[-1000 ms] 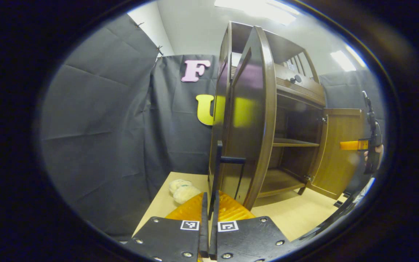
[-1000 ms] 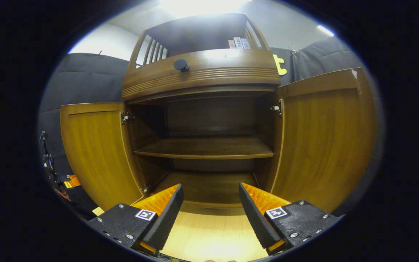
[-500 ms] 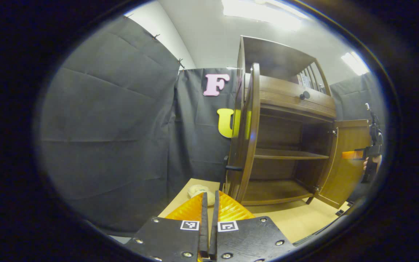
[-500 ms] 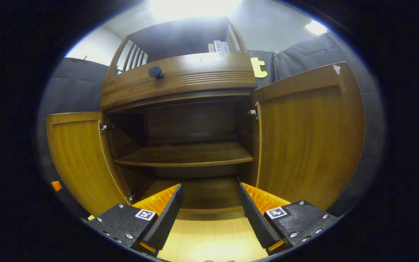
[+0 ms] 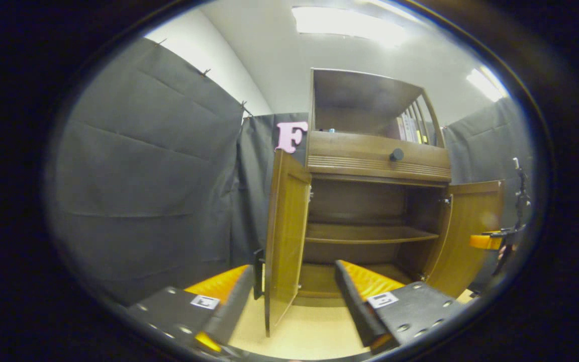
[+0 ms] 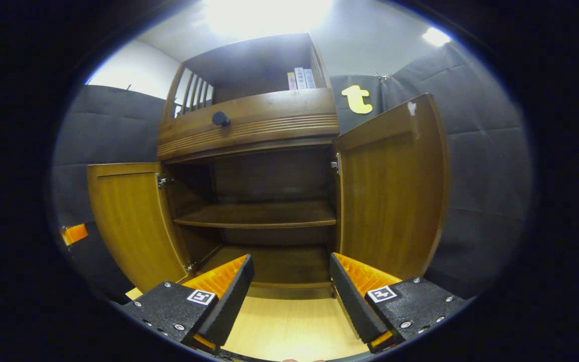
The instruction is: Open the right door of the double-door shoe cabinet with the right hand, and open the left door with the left hand.
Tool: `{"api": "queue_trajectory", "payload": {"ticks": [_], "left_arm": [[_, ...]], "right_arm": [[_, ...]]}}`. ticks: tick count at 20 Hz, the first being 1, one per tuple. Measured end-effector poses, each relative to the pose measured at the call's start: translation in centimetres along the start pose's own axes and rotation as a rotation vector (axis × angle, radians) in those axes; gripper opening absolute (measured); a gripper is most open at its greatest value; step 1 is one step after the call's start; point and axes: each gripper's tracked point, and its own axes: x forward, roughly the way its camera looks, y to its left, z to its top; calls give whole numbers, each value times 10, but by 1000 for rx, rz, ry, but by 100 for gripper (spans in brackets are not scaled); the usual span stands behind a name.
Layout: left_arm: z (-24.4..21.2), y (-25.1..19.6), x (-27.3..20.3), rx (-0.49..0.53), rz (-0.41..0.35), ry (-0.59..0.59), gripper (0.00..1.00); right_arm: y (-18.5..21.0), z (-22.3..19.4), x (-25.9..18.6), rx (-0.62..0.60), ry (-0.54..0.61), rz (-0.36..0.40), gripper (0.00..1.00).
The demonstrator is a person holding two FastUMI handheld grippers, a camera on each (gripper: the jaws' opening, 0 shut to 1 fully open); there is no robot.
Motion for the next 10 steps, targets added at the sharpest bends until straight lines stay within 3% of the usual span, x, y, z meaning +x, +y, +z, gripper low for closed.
{"api": "queue_trajectory", "payload": {"ticks": [1,4,7,10], "left_arm": [[6,-4,-5,8,48,-12,97],[12,-21,-19,-21,176,-9,100],[19,-71,-28,-83,138,-31,100],[23,-99,-31,-58,88,-32,100]], "right_arm": [[-2,-3,-8,-16,7,20,92],[-9,-6,-24,-44,16,72,92],[-15,-3,-33,-42,4,121,94],[-23,1,-38,-28,-11,135,92]]}}
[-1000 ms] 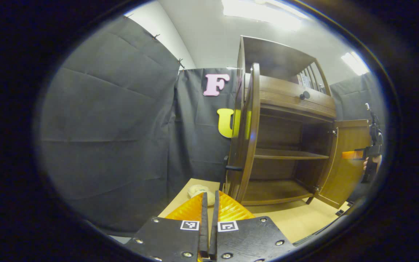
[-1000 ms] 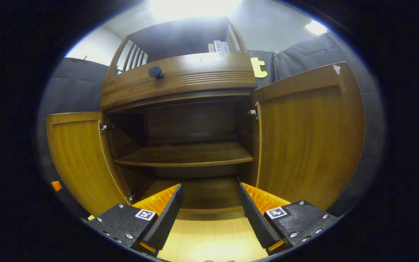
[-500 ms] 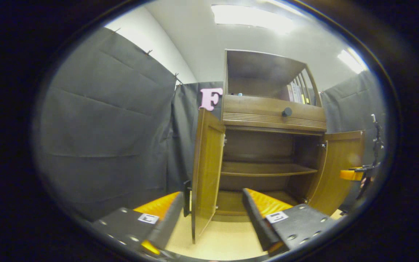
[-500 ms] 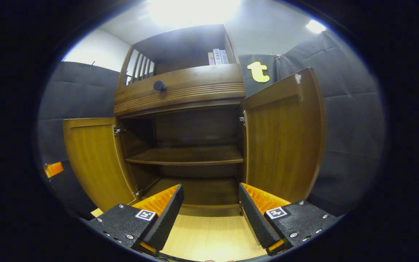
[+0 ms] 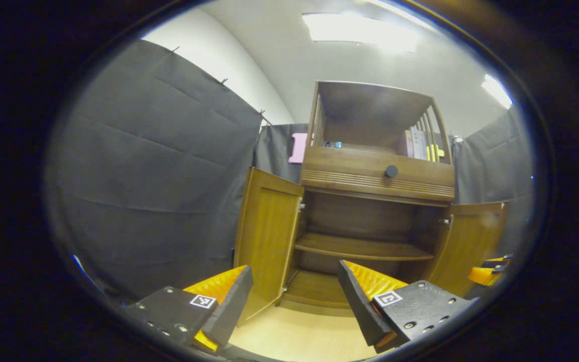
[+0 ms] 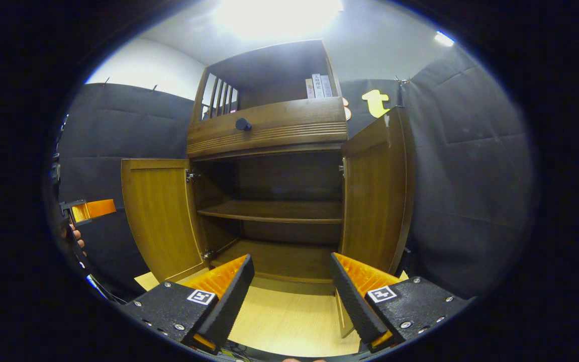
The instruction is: Open the right door of the double-door shoe cabinet with the right hand, and open the left door with the left hand.
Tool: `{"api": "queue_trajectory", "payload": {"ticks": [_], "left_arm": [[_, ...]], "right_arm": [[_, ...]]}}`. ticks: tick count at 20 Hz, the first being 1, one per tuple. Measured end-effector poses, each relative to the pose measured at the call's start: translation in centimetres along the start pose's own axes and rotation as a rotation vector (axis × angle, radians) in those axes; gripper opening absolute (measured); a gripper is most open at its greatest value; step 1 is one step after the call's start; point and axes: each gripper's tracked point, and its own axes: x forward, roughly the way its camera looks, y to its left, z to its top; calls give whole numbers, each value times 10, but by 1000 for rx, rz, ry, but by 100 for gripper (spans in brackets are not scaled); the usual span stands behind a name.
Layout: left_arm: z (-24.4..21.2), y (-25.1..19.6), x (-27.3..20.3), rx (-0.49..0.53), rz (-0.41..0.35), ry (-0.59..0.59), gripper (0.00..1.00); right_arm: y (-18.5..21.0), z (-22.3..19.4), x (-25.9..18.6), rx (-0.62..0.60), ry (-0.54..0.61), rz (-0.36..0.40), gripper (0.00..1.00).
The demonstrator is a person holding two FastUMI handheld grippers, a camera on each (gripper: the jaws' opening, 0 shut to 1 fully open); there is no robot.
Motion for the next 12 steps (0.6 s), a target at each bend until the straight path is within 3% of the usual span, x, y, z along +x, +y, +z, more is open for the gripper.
{"api": "queue_trajectory", "payload": {"ticks": [12], "left_arm": [[13,11,10,19,-48,-116,97]], "right_arm": [[9,16,-2,24,-54,-101,91]]}}
